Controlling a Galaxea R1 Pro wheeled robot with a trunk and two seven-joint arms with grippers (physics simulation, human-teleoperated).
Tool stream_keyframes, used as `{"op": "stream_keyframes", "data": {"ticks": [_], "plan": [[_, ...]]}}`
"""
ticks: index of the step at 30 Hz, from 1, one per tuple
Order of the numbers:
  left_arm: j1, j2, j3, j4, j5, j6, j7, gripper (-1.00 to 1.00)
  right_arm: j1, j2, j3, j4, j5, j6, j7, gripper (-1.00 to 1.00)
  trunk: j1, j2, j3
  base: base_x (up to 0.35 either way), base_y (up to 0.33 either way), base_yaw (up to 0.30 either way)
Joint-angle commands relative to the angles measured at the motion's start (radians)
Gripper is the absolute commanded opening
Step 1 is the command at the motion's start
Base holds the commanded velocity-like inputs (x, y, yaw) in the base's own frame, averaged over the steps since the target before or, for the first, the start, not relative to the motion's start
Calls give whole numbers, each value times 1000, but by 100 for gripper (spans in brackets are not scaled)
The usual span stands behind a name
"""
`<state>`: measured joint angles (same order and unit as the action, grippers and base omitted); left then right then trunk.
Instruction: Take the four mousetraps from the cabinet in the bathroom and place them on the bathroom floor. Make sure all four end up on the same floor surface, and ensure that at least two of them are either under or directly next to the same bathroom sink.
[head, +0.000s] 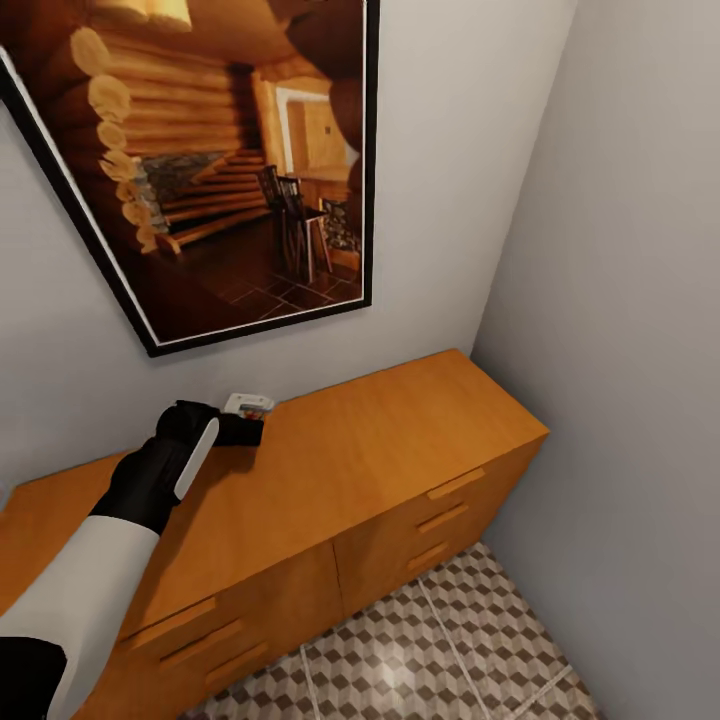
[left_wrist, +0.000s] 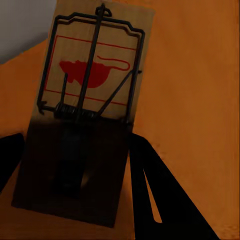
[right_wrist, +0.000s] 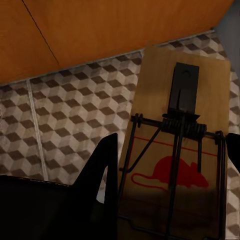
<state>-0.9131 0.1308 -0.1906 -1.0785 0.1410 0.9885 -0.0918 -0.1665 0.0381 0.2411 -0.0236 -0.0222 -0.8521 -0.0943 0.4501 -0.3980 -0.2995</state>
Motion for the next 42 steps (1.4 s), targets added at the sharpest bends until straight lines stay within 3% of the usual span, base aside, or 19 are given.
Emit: {"op": "stream_keyframes", "data": {"ticks": [1, 42], "plan": [[-1, 1, -3, 0, 3, 4, 3, -100, -1, 0, 9, 1, -4, -3, -5, -100, 0, -2, -2, -326, 0, 0], [0, 1, -7, 94, 2, -7, 1, -100, -1, 0, 8, 1, -4, -7, -5, -100, 0, -2, -2, -331, -69, 0]]}}
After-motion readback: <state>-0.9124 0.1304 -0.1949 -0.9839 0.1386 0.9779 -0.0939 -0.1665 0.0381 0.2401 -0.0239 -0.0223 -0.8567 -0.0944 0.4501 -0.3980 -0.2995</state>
